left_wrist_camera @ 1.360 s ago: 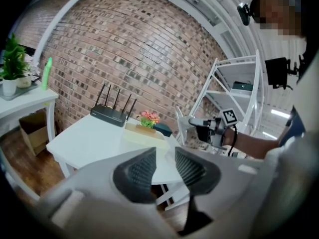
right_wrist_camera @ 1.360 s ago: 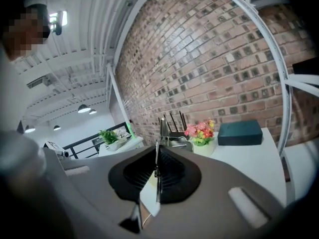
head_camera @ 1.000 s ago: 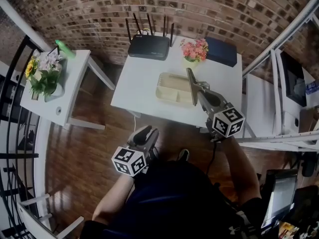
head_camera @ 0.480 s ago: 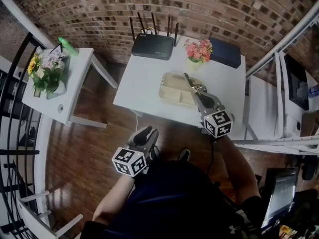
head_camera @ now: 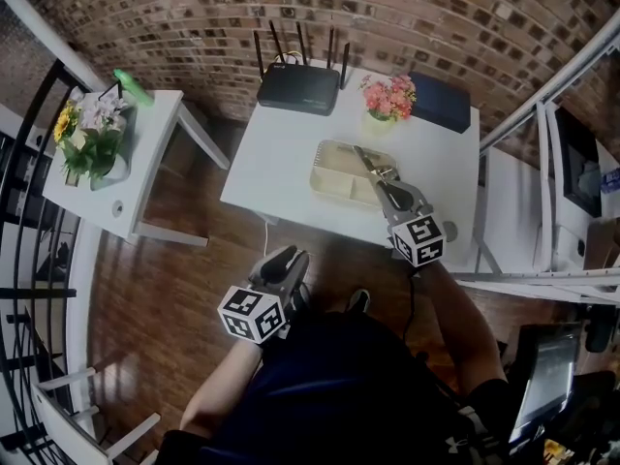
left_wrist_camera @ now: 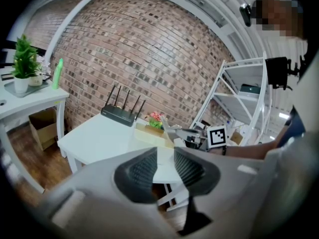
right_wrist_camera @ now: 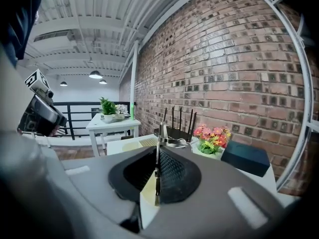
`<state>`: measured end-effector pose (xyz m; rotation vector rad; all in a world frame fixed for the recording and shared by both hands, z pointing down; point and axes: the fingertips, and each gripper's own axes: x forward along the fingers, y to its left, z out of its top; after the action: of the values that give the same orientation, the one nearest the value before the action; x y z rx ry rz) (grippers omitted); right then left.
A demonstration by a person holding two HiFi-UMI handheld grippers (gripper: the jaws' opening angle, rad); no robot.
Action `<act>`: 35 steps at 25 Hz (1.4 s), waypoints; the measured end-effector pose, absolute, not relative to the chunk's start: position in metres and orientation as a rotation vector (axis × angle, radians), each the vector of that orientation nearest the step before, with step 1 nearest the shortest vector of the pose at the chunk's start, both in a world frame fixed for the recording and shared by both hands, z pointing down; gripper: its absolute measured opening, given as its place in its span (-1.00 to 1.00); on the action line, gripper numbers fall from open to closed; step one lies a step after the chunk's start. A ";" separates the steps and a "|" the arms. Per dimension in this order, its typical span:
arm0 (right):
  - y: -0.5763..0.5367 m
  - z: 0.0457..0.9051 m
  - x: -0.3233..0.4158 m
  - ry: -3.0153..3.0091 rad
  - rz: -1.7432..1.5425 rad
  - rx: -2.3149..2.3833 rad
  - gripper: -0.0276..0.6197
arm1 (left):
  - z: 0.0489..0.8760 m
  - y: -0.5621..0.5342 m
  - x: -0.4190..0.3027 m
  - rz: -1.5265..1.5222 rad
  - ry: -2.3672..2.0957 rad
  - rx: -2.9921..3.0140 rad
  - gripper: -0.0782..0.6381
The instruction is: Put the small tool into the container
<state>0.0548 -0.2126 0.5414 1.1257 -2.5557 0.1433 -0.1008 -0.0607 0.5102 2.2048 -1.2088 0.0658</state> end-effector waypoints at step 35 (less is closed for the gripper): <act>-0.196 0.612 0.054 -2.304 0.376 1.031 -0.61 | 0.521 -0.065 -0.102 0.066 -1.185 2.180 -0.52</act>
<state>0.0543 -0.1956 0.6119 1.0314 -2.3038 0.3758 -0.1018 -0.0648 0.5210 2.1804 -1.1851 0.0658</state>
